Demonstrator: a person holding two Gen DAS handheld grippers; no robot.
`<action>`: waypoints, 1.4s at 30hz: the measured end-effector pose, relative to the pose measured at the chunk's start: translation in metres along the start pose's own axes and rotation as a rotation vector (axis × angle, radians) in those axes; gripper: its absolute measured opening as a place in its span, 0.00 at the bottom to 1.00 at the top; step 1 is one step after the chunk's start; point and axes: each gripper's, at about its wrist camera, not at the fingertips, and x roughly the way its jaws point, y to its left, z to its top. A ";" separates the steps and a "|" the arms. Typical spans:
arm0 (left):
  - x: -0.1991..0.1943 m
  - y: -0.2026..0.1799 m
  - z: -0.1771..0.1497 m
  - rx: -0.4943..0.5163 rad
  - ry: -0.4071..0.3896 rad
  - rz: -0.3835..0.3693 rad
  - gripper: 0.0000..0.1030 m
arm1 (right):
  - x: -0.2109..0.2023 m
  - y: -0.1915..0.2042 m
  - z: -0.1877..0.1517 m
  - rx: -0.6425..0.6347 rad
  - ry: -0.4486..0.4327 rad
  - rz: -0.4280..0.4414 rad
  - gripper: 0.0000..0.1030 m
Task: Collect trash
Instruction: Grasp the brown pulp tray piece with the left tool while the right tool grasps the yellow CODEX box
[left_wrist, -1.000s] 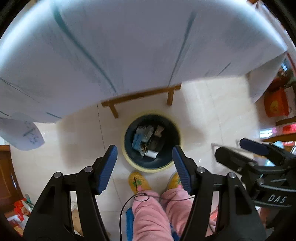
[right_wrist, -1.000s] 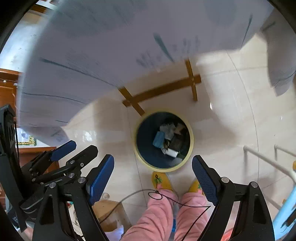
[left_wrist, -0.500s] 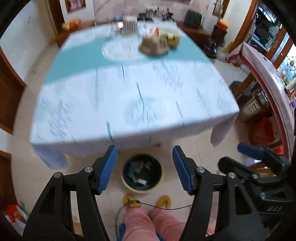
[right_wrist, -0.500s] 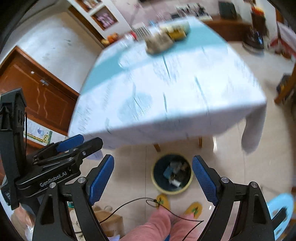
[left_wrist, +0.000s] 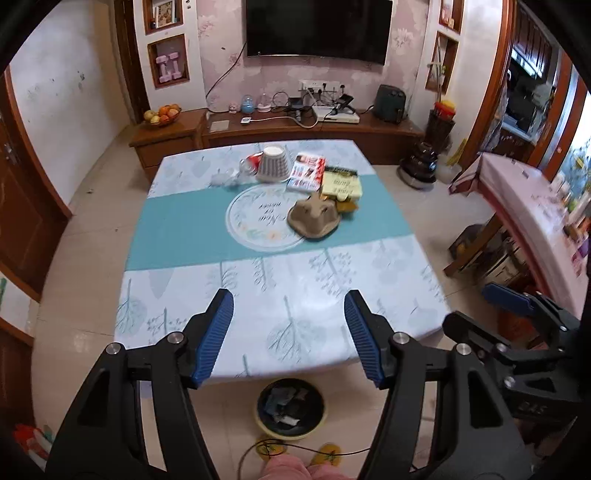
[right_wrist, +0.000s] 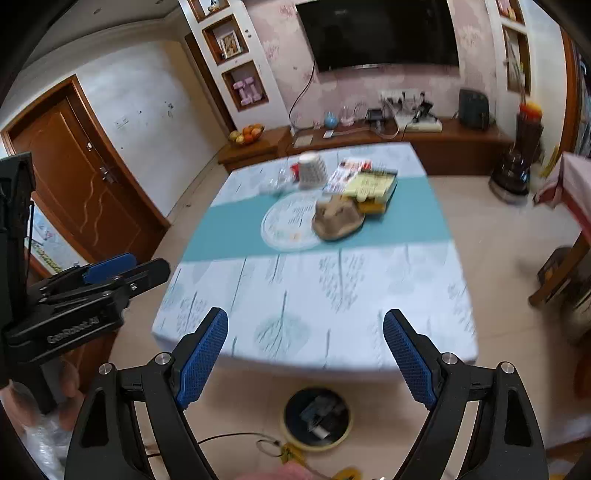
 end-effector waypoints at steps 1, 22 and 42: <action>-0.002 0.000 0.006 -0.002 -0.003 -0.005 0.58 | 0.000 0.000 0.009 -0.005 -0.005 -0.009 0.85; 0.190 -0.022 0.117 0.142 0.174 -0.075 0.58 | 0.112 -0.130 0.155 0.277 0.083 -0.027 0.82; 0.419 -0.050 0.146 0.092 0.418 -0.050 0.58 | 0.427 -0.271 0.210 0.510 0.450 0.241 0.82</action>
